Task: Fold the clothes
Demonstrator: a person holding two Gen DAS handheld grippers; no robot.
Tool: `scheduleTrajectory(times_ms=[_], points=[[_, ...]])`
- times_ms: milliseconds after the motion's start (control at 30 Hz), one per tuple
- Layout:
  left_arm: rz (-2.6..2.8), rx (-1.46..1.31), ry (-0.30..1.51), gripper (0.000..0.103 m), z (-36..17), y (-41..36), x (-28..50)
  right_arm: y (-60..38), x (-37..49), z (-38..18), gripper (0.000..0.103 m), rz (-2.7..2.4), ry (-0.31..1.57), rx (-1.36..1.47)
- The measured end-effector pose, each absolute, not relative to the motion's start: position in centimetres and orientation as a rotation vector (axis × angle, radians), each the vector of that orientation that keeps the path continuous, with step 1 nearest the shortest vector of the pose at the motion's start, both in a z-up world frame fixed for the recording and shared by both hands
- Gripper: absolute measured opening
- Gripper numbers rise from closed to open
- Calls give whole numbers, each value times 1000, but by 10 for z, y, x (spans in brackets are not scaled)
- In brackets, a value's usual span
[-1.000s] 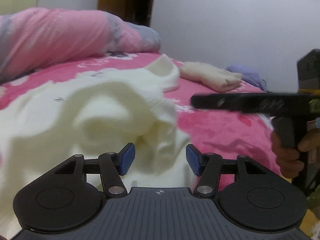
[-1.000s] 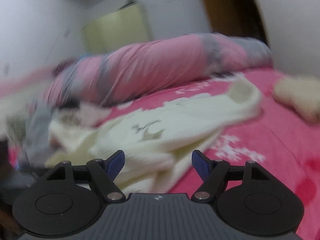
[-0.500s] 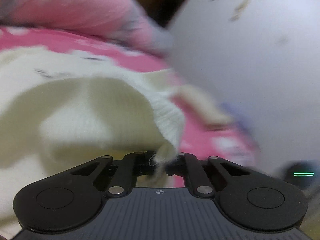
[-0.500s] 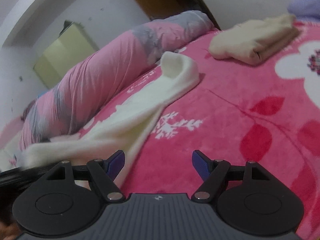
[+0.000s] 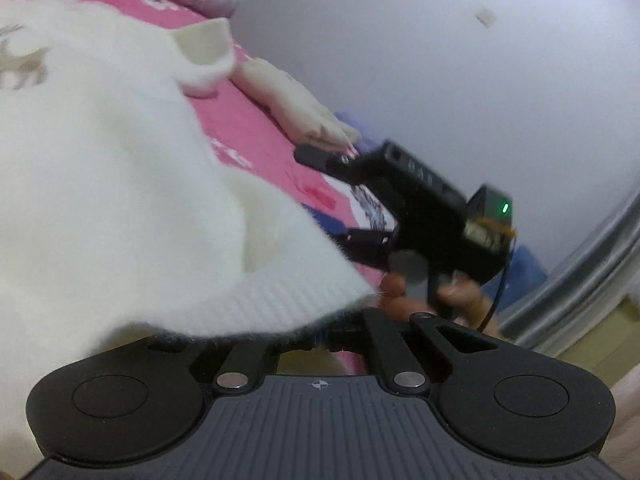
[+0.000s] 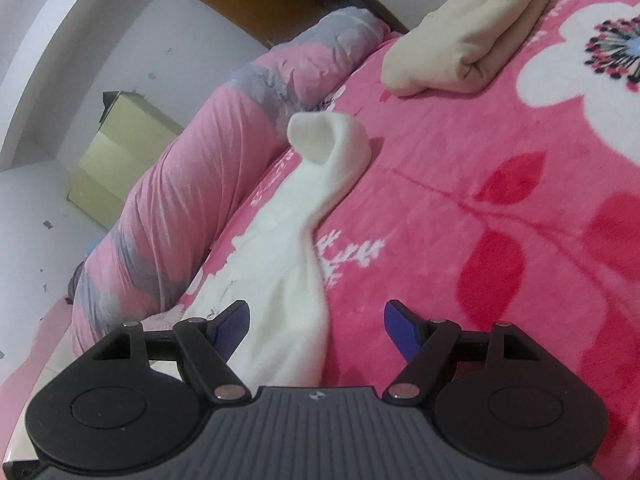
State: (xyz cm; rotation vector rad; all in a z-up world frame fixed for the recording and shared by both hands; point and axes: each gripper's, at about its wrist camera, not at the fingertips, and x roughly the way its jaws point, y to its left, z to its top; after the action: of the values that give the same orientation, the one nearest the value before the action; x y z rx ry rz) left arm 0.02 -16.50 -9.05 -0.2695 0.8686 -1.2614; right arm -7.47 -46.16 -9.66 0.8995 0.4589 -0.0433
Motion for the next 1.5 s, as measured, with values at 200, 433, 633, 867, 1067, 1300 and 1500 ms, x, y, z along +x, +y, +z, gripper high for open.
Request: scheduleTrajectory(times_ms=[200,433,633,867,1067,1300,1500], points=[[-1314,-63,767,2,-94,-221,-20,-475,-95,-94,77,-102,430,889],[-1298,-9,717,23,-100,-221,-38,-482,-105,-93,77,-132,456,823],[-1330,39,659,49,-81,-210,-52,-480,-76,-81,75,-51,493,717],[-1252,-30,704,62,-84,-239,-53,-480,-56,-59,62,-22,530,611],[-1224,-62,681,70,-77,-227,-61,-497,-95,-37,62,-110,477,546],[-1144,-156,614,79,-56,-234,-69,-512,-150,-40,62,-203,447,628],[-1038,-207,705,82,-70,-246,-76,-519,-186,-42,62,-237,440,696]])
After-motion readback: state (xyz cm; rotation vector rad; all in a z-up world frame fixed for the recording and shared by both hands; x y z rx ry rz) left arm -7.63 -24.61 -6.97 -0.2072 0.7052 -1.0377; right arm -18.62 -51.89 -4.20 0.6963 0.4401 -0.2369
